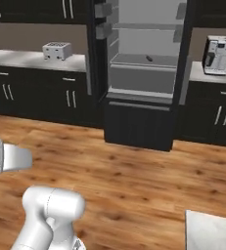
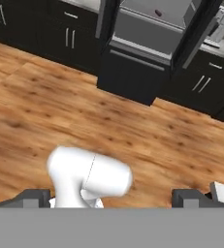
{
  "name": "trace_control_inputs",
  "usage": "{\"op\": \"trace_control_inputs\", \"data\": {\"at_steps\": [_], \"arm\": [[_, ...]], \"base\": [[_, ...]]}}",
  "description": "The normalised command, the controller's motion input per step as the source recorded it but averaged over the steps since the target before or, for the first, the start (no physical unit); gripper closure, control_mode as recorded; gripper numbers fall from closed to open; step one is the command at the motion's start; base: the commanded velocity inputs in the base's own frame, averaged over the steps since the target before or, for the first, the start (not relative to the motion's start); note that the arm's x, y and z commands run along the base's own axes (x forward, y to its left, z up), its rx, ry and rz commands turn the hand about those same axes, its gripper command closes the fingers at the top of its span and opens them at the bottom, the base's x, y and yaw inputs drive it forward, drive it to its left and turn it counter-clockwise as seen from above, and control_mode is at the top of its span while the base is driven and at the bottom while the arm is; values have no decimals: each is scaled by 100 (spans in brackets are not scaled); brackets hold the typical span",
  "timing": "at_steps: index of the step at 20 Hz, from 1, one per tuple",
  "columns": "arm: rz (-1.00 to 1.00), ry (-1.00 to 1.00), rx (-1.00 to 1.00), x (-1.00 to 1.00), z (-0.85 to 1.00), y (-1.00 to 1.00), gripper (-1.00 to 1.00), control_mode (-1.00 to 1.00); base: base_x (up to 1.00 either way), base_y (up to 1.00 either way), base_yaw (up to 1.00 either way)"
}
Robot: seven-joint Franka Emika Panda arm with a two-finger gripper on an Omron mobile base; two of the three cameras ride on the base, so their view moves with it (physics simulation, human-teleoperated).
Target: Retrieve the sausage and cheese from the fridge and place them on the cutting board on the counter.
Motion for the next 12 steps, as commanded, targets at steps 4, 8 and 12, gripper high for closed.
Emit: {"op": "trace_control_inputs", "data": {"at_steps": [4, 8, 12], "arm": [[0, 0, 0, 0, 0, 0, -100, 100], [0, 0, 0, 0, 0, 0, -100, 100], [0, 0, 0, 0, 0, 0, -100, 100]], "base": [[100, -36, 0], [100, -49, 0], [100, -59, 0]]}}
